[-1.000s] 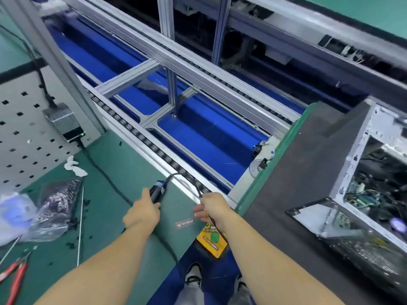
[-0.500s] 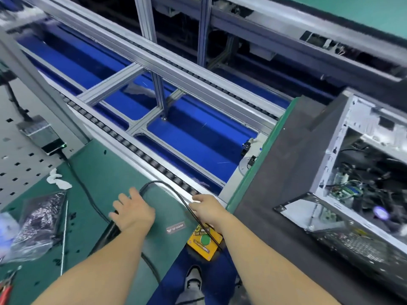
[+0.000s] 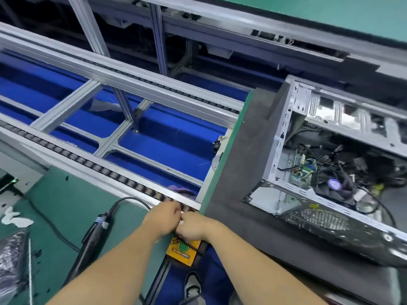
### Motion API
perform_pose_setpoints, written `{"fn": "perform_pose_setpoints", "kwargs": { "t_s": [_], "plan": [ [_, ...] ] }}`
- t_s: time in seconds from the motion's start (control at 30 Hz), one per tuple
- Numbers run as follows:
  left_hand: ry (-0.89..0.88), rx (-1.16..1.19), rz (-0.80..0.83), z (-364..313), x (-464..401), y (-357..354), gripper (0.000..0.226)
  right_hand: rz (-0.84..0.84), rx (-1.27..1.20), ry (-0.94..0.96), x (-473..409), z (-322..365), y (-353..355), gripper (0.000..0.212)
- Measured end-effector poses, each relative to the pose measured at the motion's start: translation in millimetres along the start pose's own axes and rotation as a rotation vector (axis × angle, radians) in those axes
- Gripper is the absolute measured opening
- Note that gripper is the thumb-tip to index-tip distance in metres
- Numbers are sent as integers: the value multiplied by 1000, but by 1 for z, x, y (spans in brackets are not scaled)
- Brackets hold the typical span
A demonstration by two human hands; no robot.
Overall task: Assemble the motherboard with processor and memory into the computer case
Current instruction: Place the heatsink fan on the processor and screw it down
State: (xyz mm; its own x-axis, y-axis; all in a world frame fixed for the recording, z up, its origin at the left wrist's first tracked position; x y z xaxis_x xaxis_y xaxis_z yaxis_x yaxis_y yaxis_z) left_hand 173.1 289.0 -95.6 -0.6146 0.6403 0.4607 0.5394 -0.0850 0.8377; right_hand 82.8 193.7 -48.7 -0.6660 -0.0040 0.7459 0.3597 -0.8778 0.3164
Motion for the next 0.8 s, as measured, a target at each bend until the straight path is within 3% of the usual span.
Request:
{"fn": "perform_pose_setpoints", "kwargs": {
  "t_s": [0.13,0.27,0.33,0.47,0.63,0.8],
  "plan": [
    [0,-123,127,4,6,-2,21,141,-10,-68,6,-10,-8,18],
    [6,-363,412,12,19,-12,25,90,-156,-41,11,-14,-10,34],
    [65,-469,448,20,28,-19,34,76,-206,-22,14,-11,-8,36],
    [175,-275,242,20,31,-26,33,-14,-340,33,24,-6,3,36],
    [281,36,-69,-23,-1,2,13,-181,-495,105,50,-9,26,33],
    [206,402,-340,-81,-44,50,16,-414,-509,217,97,-18,77,32]
  ]
}}
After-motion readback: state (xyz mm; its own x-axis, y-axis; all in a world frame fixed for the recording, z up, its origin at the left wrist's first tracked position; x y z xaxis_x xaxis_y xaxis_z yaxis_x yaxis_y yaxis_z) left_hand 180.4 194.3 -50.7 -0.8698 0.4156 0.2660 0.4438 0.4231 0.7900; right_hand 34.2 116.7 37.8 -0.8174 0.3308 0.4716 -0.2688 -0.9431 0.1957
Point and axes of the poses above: each hand's wrist, its own x-axis away from the middle knuckle, its own y-axis out of the back of the hand, z = x × y, the point moved 1 cm from there along -x, towards the middle knuckle, and after that the axes turned 6 degrees about -x, right-handed, at the moved point
